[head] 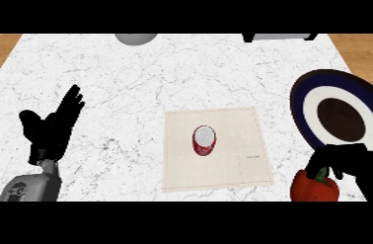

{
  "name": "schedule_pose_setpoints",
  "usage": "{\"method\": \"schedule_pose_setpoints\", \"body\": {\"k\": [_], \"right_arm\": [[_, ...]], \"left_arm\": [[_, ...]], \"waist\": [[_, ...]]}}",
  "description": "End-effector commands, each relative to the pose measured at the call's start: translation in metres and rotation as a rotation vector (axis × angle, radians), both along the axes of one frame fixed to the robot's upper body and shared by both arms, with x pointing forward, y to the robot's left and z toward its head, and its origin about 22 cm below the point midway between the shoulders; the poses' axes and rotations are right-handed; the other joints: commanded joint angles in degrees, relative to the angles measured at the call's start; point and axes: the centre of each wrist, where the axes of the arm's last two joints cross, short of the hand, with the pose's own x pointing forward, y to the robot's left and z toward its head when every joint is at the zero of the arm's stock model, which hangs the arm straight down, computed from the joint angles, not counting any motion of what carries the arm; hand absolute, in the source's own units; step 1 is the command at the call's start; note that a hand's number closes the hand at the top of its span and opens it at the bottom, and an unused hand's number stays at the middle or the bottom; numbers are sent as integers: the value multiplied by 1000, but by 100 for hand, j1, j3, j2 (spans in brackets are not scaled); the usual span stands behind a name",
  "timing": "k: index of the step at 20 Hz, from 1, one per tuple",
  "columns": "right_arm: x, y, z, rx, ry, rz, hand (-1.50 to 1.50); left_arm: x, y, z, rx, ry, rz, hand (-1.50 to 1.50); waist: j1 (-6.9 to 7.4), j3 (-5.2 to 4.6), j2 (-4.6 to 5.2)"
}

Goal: Pick the bell pepper from the placemat and place it in the plate

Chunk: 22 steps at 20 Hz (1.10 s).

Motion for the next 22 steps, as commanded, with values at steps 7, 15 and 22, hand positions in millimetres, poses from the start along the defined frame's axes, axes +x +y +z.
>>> {"method": "schedule_pose_setpoints", "body": {"k": [7,15,22], "right_arm": [[-19,-65,40,225,-70,-353,150],[27,-146,37,250,-9,-499,150],[76,-187,-4,219,25,-516,150]], "left_arm": [[6,-7,2,-6,-17,-47,0],[13,-12,19,21,-5,-44,0],[1,-17,3,-23,-7,-49,0]], "waist": [[211,-1,59],[298,4,65],[329,4,72]]}}
